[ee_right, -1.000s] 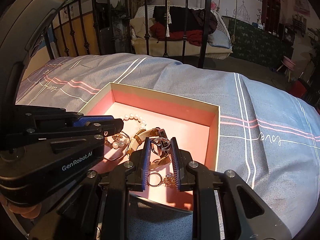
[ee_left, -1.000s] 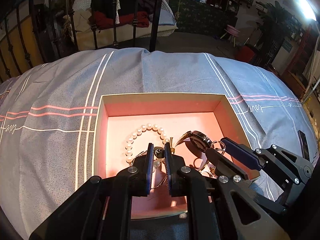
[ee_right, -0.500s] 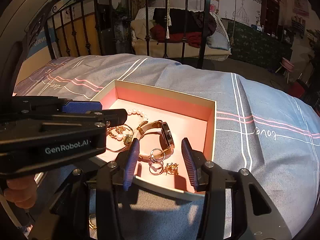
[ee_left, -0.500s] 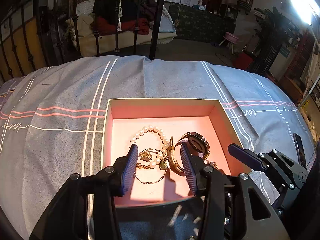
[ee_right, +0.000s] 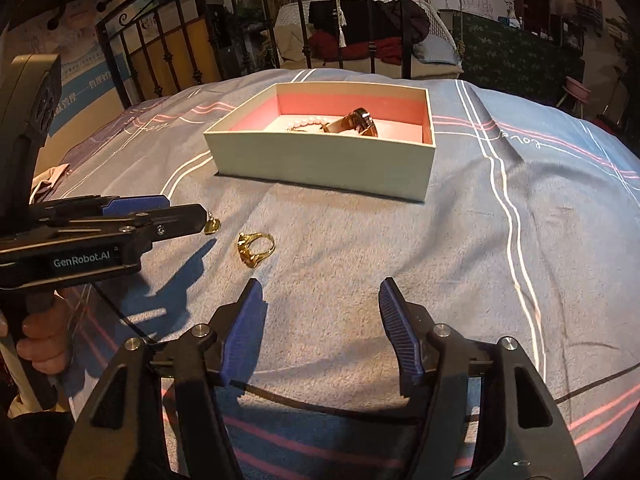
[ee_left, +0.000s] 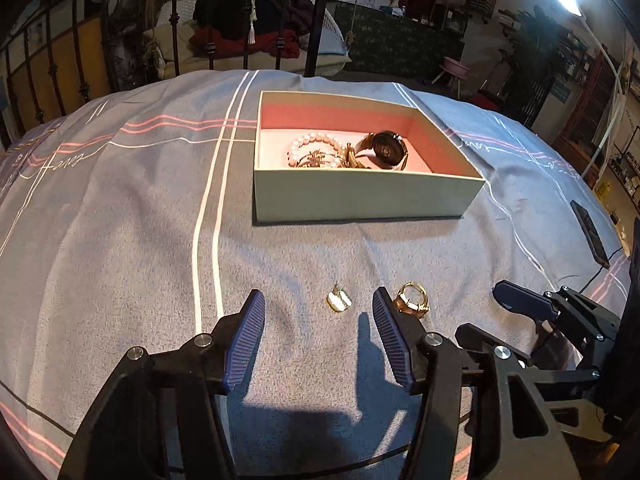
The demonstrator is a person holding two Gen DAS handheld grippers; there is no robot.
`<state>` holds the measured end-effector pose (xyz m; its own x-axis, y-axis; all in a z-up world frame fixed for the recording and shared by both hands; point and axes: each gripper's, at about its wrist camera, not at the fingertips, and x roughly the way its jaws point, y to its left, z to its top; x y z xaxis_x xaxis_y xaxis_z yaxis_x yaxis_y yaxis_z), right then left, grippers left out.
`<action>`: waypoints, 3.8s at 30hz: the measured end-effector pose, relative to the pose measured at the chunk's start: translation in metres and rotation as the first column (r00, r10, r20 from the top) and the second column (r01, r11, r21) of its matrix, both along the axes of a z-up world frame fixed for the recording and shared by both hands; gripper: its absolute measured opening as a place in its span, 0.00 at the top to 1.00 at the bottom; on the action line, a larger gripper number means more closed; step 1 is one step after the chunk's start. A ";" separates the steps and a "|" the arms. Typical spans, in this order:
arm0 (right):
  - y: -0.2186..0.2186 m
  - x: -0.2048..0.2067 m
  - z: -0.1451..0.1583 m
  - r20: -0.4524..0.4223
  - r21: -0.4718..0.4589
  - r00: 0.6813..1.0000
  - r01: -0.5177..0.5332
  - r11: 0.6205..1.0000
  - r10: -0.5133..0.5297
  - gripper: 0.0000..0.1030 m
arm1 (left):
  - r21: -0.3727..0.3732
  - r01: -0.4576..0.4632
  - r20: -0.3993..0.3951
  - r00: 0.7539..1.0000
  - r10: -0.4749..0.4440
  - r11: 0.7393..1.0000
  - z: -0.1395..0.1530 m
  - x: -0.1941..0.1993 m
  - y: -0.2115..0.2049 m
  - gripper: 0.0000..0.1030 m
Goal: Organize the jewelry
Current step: 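Lift both tools out toward the last gold earring and gold ring, then grasp the gold earring with the left tool while the right tool grasps the gold ring, then carry the earring and gold ring into the box and open both tools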
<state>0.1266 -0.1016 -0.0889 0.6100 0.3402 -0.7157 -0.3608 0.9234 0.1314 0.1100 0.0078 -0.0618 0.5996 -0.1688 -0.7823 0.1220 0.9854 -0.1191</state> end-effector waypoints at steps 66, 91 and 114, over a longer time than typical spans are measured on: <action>0.024 0.008 0.004 0.032 -0.042 0.995 -0.091 0.995 0.093 0.76 | 0.006 0.071 0.009 0.997 -0.071 0.997 -0.011 0.009 -0.013 0.88; 0.016 0.113 0.073 0.169 -0.025 0.986 0.009 1.000 -0.005 0.76 | -0.033 0.023 0.105 0.994 -0.020 0.999 0.063 0.106 -0.025 0.88; 0.016 0.147 0.032 0.055 -0.078 0.998 0.022 0.997 -0.018 0.76 | 0.011 -0.007 -0.046 0.999 0.008 1.000 0.014 0.146 -0.029 0.87</action>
